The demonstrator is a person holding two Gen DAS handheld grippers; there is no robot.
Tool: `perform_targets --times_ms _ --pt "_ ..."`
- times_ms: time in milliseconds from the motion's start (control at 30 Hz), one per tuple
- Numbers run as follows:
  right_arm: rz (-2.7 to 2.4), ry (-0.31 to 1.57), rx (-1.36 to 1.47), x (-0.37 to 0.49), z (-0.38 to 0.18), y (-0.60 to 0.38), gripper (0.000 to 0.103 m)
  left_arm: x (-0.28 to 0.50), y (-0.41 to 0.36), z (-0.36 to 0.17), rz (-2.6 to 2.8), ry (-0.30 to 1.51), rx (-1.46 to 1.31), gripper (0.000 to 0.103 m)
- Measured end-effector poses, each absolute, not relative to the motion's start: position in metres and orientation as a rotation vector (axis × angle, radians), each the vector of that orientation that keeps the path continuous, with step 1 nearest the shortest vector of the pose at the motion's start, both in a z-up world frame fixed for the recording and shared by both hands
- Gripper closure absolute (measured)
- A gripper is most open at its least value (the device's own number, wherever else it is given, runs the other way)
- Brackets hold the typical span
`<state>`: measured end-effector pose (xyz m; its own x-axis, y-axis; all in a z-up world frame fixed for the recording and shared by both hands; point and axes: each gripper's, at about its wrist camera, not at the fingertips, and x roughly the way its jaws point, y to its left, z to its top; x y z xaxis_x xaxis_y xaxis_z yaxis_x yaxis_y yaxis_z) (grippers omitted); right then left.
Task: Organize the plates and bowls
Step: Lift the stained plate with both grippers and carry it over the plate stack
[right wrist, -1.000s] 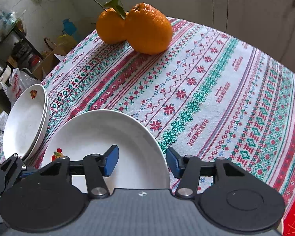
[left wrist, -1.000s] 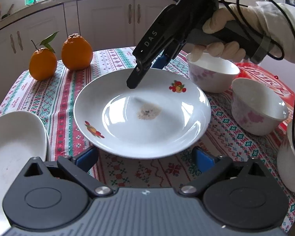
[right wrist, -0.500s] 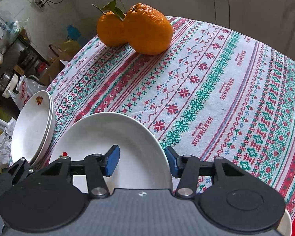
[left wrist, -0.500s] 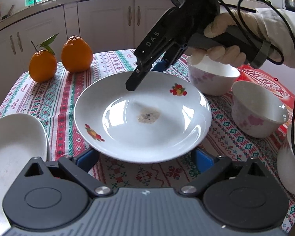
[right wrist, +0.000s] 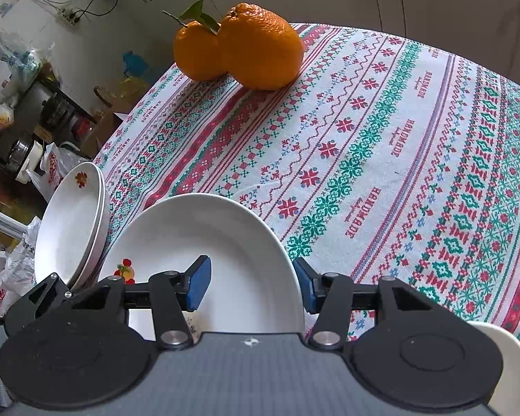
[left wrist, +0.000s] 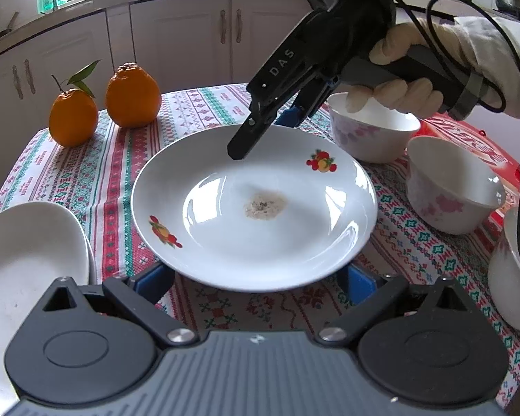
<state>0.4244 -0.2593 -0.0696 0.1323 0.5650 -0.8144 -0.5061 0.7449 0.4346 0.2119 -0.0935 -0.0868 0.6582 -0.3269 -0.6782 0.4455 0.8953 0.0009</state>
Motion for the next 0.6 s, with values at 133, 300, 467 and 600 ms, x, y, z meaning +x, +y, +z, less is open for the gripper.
perform_targets --times_ms 133,300,467,600 --pt "0.775 1.208 0.06 0.421 -0.067 -0.259 0.045 0.211 -0.091 -0.084 -0.45 0.726 0.175 0.004" --pt "0.783 1.196 0.062 0.414 -0.058 -0.258 0.045 0.208 -0.087 -0.08 -0.459 0.726 0.177 0.004" --pt "0.787 1.173 0.068 0.404 -0.043 -0.257 0.045 0.201 -0.083 -0.072 -0.465 0.714 0.183 0.004" --pt "0.792 1.155 0.064 0.394 -0.033 -0.253 0.045 0.194 -0.078 -0.065 -0.468 0.709 0.181 0.004"
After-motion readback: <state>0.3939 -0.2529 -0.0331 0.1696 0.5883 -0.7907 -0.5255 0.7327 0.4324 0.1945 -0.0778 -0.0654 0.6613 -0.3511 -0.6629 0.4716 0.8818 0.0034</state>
